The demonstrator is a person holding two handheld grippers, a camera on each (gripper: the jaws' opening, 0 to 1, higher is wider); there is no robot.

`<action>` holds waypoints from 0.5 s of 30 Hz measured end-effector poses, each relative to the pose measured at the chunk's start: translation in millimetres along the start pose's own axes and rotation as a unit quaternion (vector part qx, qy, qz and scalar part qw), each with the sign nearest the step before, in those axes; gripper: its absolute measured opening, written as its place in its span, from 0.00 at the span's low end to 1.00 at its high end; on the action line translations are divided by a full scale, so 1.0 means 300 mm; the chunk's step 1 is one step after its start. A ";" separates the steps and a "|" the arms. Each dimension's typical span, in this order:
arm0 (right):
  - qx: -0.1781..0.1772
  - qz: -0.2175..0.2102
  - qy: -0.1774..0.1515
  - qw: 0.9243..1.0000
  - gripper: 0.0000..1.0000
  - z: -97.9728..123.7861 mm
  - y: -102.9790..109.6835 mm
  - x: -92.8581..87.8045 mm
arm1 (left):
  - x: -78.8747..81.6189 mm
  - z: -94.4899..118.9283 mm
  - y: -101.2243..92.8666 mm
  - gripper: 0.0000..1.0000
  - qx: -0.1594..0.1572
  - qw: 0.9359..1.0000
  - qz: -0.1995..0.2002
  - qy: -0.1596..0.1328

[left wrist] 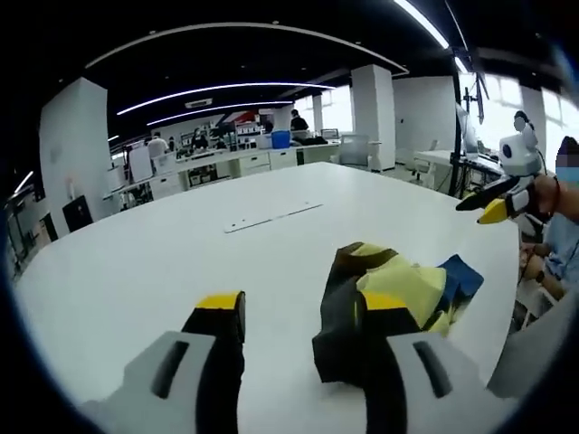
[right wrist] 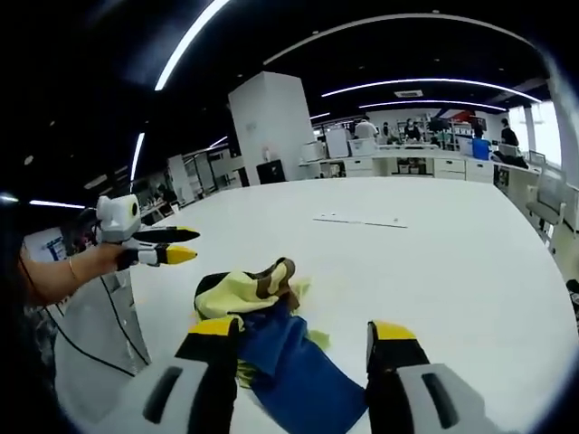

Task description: Fold the garment on the visible template until the final outline fits inside the template.

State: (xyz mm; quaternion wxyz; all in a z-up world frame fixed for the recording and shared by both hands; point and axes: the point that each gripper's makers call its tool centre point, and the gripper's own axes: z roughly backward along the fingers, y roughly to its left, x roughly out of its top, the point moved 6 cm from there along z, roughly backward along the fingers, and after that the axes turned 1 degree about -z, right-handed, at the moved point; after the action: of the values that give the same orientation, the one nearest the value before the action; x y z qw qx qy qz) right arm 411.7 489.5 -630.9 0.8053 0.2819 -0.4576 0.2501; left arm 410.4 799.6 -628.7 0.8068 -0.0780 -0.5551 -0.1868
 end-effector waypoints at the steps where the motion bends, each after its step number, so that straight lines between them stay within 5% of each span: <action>1: 0.002 0.001 0.000 1.000 0.53 -0.011 0.000 0.003 | -0.001 -0.011 -0.001 0.43 -0.003 1.000 0.000 0.001; 15: 0.038 0.011 0.025 0.999 0.43 -0.161 0.042 0.012 | -0.133 -0.125 0.003 0.29 -0.041 0.996 0.049 0.058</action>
State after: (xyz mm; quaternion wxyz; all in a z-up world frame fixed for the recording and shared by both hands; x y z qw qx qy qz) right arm 434.0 532.1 -645.2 0.8023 0.3009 -0.4308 0.2832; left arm 430.7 796.4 -679.6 0.8417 -0.1267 -0.4952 -0.1739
